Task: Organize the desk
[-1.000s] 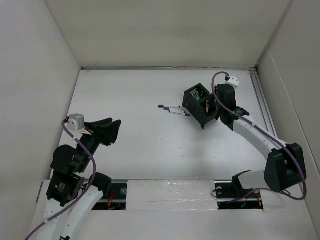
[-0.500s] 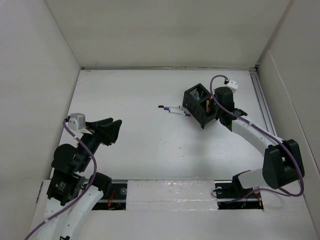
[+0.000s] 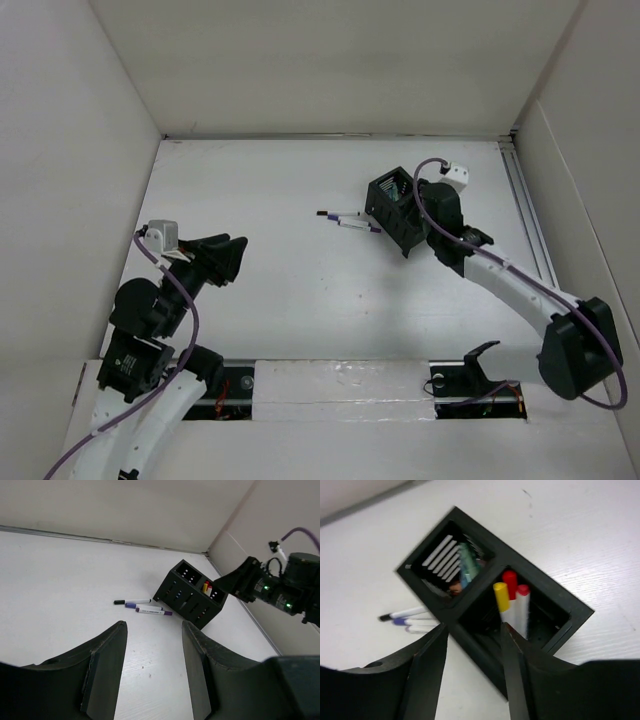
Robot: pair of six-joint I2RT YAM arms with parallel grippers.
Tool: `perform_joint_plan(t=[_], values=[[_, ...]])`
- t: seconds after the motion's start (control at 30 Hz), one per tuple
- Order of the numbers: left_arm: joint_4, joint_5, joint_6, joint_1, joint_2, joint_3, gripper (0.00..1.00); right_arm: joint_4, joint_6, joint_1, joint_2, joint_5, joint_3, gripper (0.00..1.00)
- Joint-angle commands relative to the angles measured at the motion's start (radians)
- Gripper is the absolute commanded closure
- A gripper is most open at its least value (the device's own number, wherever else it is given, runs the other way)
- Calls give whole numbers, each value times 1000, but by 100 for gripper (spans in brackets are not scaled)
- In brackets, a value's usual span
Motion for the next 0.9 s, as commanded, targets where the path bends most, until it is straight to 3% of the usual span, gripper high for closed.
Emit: perform_joint_plan(t=[0.0,0.03,0.13,0.23,0.3,0.4,0.43,0.53,0.87], values=[[51,-4,5,1,23,5,56,23,10,89,-110,28,5,49],[51,-12,5,1,27,4,56,74,4,117,-133,7,-6,65],[47,-37,5,1,38,5,56,178,-19,195,-94,-119,-52,100],[51,-50,5,12,56,-1,57,233,-28,241,26,-202,-35,100],[53,-47,5,21,75,-4,58,203,-32,257,184,-173,38,100],[53,-58,8,30,99,-1,61,180,-53,268,351,-103,115,79],[51,-66,11,30,105,2,62,181,-62,268,376,-96,150,63],[70,-122,26,39,104,-5,62,189,-105,255,443,-145,216,46],[119,-228,91,39,114,-30,59,141,-136,171,546,-214,350,46]])
